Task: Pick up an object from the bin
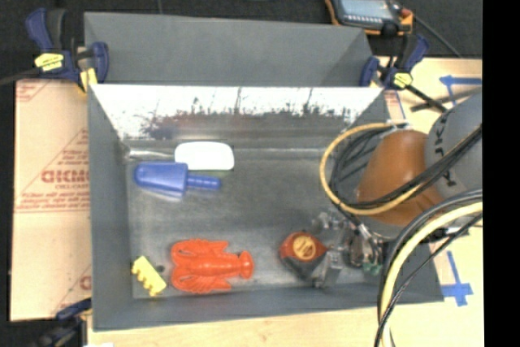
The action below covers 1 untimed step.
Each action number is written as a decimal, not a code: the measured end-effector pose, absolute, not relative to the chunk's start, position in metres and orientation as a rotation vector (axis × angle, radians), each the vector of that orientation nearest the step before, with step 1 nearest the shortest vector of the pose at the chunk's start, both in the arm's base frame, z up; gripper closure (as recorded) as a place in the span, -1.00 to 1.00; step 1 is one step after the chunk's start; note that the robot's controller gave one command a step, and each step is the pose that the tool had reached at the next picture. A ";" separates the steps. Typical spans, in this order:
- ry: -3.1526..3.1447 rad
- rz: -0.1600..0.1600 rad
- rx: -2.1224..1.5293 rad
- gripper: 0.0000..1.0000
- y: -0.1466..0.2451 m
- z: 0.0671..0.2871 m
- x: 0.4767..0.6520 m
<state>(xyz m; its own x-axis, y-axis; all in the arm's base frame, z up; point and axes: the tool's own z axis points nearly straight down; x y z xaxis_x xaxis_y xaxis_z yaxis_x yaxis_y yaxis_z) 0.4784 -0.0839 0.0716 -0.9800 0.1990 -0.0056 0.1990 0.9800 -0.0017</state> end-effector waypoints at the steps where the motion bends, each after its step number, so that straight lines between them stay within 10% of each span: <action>1: 3.136 -0.003 0.205 1.00 -0.060 0.071 0.476</action>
Offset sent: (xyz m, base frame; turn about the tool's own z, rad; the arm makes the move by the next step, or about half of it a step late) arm 0.0000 0.0000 0.0000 0.0000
